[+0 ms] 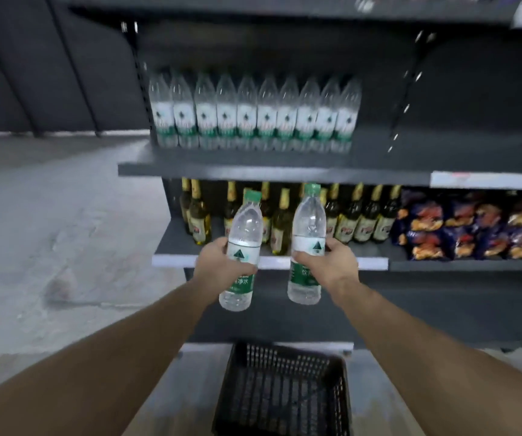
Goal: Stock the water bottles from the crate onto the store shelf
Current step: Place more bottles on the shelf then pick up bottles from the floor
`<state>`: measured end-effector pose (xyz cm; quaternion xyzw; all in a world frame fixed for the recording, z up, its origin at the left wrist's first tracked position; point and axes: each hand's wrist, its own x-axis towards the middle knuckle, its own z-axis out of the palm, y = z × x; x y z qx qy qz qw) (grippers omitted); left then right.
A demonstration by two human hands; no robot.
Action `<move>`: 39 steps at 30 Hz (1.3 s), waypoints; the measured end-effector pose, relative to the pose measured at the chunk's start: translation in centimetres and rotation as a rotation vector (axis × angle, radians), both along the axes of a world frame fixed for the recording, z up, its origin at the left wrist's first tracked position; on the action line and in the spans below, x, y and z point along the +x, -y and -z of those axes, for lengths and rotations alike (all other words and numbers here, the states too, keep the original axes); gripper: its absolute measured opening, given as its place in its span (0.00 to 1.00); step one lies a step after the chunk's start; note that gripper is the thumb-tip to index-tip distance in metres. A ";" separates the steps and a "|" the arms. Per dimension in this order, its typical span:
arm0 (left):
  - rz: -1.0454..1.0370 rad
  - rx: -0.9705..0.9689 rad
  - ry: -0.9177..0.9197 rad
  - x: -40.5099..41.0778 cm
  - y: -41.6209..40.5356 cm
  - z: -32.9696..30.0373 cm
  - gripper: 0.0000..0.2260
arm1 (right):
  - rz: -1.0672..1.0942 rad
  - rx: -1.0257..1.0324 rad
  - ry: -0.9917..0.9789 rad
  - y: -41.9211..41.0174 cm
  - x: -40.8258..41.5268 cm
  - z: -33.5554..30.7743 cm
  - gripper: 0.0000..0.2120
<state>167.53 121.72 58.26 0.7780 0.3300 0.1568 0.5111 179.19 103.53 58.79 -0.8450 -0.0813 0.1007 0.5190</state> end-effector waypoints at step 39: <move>0.012 0.097 0.174 43.9 10.3 -16.0 0.43 | 0.130 0.074 0.147 5.7 39.4 -17.0 0.31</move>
